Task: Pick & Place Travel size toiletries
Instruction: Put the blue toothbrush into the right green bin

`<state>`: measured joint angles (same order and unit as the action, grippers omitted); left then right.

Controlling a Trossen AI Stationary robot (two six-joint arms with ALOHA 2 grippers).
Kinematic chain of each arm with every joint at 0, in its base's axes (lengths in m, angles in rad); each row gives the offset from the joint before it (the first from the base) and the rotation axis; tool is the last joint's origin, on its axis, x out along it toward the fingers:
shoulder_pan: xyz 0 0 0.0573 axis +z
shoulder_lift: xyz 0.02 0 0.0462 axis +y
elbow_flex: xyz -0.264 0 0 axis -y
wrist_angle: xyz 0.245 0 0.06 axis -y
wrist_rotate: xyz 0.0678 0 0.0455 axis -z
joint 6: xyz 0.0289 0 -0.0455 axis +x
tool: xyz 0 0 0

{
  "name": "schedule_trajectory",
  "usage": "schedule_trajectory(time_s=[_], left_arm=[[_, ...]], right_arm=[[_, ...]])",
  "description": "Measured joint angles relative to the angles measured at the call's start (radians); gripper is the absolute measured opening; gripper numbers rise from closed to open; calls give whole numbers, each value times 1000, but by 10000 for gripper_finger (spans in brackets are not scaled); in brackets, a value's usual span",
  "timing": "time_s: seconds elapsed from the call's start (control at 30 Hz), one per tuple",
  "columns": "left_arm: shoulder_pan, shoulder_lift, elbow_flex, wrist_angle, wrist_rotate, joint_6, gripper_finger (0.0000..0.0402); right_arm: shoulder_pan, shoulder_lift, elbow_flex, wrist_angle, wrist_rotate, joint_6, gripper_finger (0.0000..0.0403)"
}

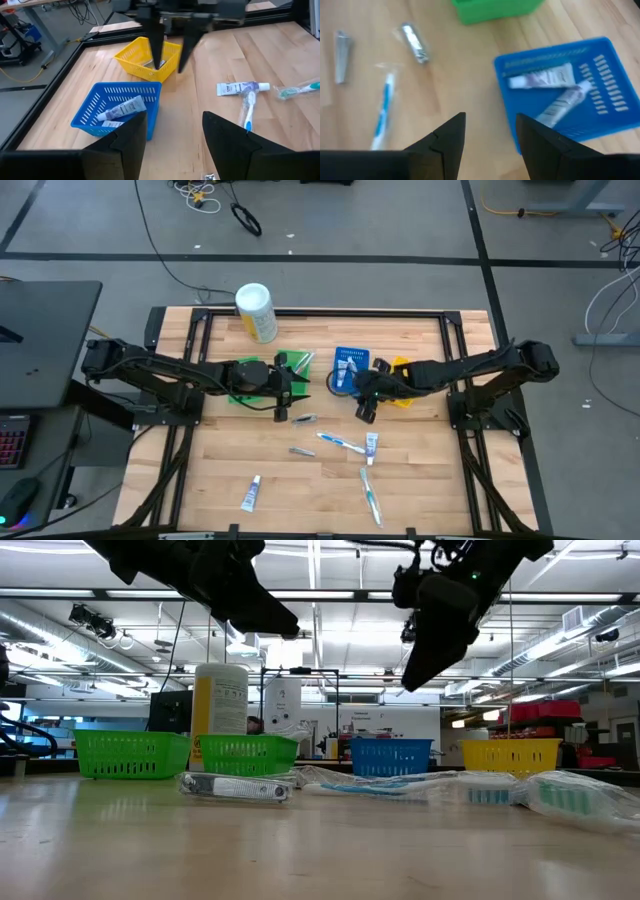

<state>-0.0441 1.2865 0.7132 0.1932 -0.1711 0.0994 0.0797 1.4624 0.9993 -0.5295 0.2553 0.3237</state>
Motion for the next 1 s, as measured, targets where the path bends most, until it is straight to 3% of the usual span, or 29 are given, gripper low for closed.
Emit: schedule_trajectory(time_s=[0.43,1.0], left_arm=[[0,0,0,0,0,-86,201],[0,0,0,-2,8,-159,201]], right_arm=[[94,0,0,183,4,16,181],[97,0,0,198,4,38,181]])
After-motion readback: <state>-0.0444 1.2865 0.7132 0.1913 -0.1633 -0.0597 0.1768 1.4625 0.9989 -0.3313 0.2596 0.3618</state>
